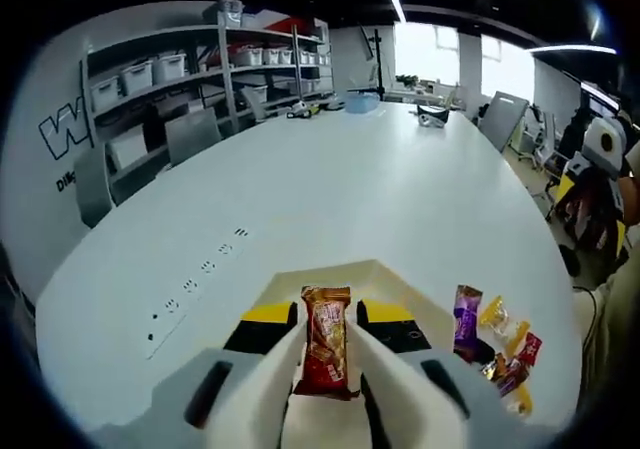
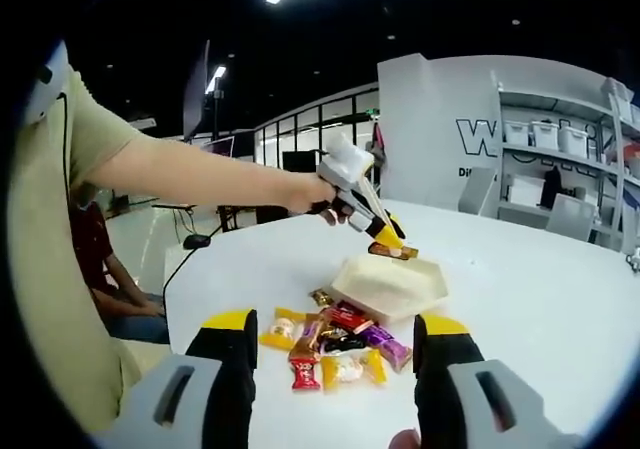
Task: Place the target food into the container with the food tongs after gripping and lifting it, then release it inside without dropping or visibly crushing the food.
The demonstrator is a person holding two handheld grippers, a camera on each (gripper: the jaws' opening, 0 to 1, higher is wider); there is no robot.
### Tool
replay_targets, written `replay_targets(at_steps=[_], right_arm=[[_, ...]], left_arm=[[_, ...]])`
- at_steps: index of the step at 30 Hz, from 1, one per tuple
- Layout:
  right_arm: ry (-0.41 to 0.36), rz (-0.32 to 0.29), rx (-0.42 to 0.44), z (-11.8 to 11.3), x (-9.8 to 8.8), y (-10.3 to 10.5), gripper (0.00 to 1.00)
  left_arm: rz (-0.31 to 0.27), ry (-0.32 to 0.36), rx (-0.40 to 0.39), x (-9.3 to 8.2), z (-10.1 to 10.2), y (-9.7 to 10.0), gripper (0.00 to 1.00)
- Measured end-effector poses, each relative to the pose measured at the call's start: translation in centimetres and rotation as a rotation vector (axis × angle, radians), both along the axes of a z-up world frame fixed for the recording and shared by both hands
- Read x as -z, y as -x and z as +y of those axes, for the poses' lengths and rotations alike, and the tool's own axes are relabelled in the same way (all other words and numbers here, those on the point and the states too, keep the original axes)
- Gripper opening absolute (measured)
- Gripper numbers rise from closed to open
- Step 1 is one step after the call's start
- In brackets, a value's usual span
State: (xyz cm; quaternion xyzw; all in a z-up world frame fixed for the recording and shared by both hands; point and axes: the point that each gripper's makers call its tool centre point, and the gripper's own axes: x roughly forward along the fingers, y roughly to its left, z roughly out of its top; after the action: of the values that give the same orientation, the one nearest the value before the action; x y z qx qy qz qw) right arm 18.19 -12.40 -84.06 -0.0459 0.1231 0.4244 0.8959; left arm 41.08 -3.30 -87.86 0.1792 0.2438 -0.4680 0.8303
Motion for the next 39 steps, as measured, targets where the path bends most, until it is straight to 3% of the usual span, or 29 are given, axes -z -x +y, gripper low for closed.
replay_targets(at_steps=[21, 39], right_arm=[[-0.003, -0.004, -0.003, -0.1, -0.1, 0.1, 0.61], [-0.007, -0.006, -0.006, -0.1, -0.2, 0.1, 0.61]], left_arm=[[-0.018, -0.031, -0.015, -1.2, 0.1, -1.1, 0.22], [-0.01, -0.021, -0.014, -2.2, 0.3, -0.5, 0.22]])
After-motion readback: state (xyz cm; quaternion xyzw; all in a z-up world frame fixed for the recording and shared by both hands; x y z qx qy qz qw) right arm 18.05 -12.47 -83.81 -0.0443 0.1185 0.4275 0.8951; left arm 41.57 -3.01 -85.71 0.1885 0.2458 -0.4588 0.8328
